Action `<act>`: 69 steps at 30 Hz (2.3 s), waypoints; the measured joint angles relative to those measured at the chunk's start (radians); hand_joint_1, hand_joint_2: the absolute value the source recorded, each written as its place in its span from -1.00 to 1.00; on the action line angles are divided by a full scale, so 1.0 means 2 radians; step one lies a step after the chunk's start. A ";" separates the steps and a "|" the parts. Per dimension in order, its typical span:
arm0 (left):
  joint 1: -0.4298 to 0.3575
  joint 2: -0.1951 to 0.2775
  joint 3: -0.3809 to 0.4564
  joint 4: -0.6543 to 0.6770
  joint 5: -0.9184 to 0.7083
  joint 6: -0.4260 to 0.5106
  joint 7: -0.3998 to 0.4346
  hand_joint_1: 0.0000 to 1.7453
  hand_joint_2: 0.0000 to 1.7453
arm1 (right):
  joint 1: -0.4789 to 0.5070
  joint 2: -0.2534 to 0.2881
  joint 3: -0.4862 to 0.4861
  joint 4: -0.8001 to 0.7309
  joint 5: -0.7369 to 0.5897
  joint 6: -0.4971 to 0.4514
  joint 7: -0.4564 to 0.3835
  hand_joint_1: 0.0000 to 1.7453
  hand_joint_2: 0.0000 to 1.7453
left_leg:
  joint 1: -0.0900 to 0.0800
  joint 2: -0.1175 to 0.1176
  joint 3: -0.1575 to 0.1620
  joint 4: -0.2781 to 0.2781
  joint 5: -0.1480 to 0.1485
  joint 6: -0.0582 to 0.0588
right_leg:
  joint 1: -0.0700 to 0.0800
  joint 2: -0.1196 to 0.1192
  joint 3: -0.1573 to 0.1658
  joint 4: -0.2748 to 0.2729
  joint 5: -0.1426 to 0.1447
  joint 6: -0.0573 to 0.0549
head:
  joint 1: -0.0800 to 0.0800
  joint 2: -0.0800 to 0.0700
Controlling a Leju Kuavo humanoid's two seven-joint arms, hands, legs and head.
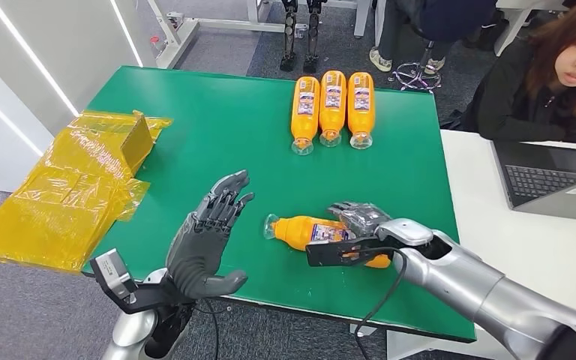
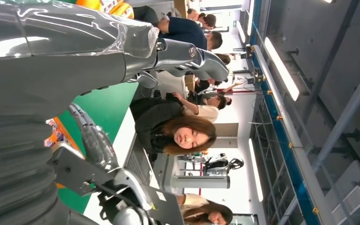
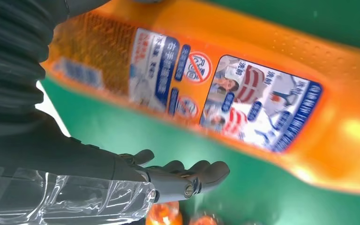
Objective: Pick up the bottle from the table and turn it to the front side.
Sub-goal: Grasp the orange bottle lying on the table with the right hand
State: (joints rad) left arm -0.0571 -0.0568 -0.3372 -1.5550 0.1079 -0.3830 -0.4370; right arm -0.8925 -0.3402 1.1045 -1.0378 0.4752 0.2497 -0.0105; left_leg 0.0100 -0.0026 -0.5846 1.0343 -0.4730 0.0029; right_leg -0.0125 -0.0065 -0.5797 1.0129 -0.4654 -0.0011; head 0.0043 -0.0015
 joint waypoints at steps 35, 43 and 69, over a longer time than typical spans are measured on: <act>0.007 0.024 -0.005 0.015 0.011 0.032 0.001 -1.00 1.00 | 0.253 -0.100 -0.206 -0.218 0.194 -0.157 0.026 1.00 1.00 | 0.000 0.000 0.000 0.000 0.000 0.000 | 0.000 0.000 0.000 -0.001 0.001 0.001 | 0.000 0.000; 0.013 0.022 -0.005 0.006 -0.001 0.039 0.006 -1.00 1.00 | 0.319 -0.095 -0.257 -0.306 0.263 -0.200 0.033 1.00 1.00 | 0.000 0.000 0.000 0.000 0.000 0.000 | 0.000 0.000 0.000 -0.001 0.001 0.000 | 0.000 0.000; -0.061 -0.024 -0.046 0.080 0.055 -0.001 0.030 -1.00 1.00 | 0.454 0.021 -0.278 -0.385 0.380 -0.370 -0.008 1.00 1.00 | 0.000 0.000 0.000 0.000 0.000 0.000 | 0.000 0.000 -0.001 -0.001 0.001 0.000 | 0.000 0.000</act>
State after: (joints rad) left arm -0.1795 -0.1040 -0.4288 -1.3943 0.2185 -0.3848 -0.3763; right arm 0.0147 -0.2982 0.5480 -1.8073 1.2346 -0.4906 -0.0273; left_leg 0.0100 -0.0017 -0.5856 1.0337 -0.4729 0.0031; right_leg -0.0125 -0.0057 -0.5811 1.0117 -0.4642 -0.0006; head 0.0044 -0.0015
